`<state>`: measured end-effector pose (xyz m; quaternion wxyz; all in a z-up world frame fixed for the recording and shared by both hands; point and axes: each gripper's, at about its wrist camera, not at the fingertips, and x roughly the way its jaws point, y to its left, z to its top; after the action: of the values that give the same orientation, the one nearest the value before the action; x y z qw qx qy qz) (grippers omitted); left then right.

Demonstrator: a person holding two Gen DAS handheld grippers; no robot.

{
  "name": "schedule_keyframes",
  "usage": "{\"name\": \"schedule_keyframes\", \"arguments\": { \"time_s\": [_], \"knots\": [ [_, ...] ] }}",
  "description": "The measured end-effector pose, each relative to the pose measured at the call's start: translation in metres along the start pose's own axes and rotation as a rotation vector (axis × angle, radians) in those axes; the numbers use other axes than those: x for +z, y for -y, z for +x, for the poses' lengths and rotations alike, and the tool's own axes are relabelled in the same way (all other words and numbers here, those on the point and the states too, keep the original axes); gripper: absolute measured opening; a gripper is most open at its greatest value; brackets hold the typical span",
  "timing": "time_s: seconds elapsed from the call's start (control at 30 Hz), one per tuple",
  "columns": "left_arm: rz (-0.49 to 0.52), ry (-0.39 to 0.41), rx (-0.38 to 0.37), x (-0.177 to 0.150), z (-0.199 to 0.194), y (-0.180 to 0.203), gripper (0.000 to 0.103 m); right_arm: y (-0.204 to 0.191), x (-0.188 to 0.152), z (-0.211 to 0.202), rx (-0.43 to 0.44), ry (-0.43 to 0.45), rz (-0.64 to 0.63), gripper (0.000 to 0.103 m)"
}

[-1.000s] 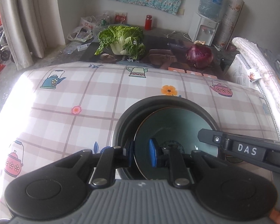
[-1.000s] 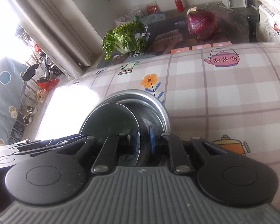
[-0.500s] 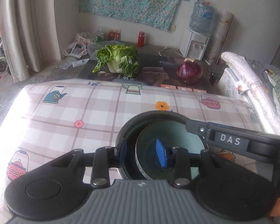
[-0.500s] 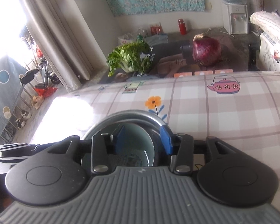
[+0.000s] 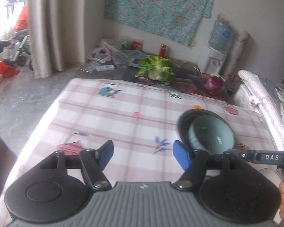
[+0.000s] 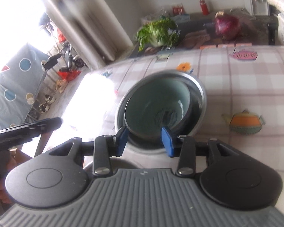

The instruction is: Organize plates and bowls

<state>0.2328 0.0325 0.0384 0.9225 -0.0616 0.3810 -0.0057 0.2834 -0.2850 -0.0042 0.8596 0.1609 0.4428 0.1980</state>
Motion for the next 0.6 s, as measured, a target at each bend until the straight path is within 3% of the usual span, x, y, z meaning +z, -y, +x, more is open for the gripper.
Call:
{"name": "schedule_keyframes", "arguments": {
  "time_s": [0.1, 0.3, 0.5, 0.6],
  "knots": [
    [-0.058, 0.022, 0.039, -0.019, -0.023, -0.036, 0.078, 0.001, -0.005, 0.016, -0.003, -0.037, 0.056, 0.033],
    [-0.127, 0.048, 0.079, -0.061, -0.066, -0.088, 0.082, -0.002, -0.009, 0.024, -0.047, -0.009, 0.119, 0.032],
    [-0.153, 0.066, 0.089, -0.101, -0.099, -0.115, 0.085, -0.026, -0.034, -0.026, -0.027, 0.063, 0.105, 0.033],
    [-0.15, 0.076, 0.081, -0.117, -0.108, -0.124, 0.085, -0.045, -0.066, -0.06, 0.045, 0.097, 0.096, 0.034]
  ]
}}
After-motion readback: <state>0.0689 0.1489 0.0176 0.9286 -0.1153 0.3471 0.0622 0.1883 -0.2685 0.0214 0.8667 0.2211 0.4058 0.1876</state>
